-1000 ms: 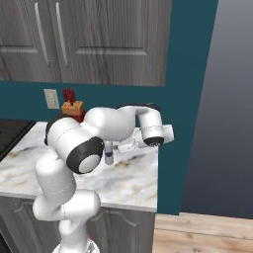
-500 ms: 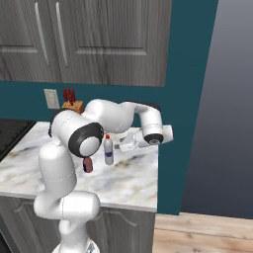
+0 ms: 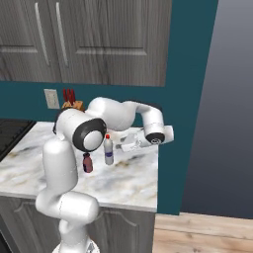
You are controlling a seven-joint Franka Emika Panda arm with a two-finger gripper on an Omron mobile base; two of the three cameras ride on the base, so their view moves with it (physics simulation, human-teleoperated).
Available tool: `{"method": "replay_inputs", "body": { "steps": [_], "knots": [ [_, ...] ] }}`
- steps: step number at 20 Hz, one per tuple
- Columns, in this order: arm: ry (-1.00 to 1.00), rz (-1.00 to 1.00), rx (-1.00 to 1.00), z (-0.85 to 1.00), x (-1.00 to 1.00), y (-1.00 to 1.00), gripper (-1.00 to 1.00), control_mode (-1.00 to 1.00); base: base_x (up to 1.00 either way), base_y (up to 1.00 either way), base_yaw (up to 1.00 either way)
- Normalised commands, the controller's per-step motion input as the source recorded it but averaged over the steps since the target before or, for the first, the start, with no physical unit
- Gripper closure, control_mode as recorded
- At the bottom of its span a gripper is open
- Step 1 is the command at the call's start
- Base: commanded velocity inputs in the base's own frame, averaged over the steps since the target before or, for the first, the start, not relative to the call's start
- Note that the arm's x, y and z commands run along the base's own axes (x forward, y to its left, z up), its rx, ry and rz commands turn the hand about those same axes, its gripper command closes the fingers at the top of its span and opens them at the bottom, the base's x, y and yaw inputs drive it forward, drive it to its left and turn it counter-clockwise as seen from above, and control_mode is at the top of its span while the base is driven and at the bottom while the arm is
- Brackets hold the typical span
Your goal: Place the drinks on the dining counter in a tight cluster.
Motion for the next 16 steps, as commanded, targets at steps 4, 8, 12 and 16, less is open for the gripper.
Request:
{"method": "replay_inputs", "body": {
  "steps": [4,8,12,16],
  "knots": [
    [0.00,0.00,0.00,0.00,0.00,0.23,-1.00,-1.00,0.00,0.00,0.00],
    [0.00,0.00,0.00,0.00,0.00,0.14,-1.00,-1.00,0.00,0.00,0.00],
    [0.00,0.00,0.00,0.00,-0.05,0.08,-1.00,-1.00,0.00,0.00,0.00],
    [-0.01,0.00,0.00,0.00,-0.15,0.03,-1.00,-1.00,0.00,0.00,0.00]
  ]
}}
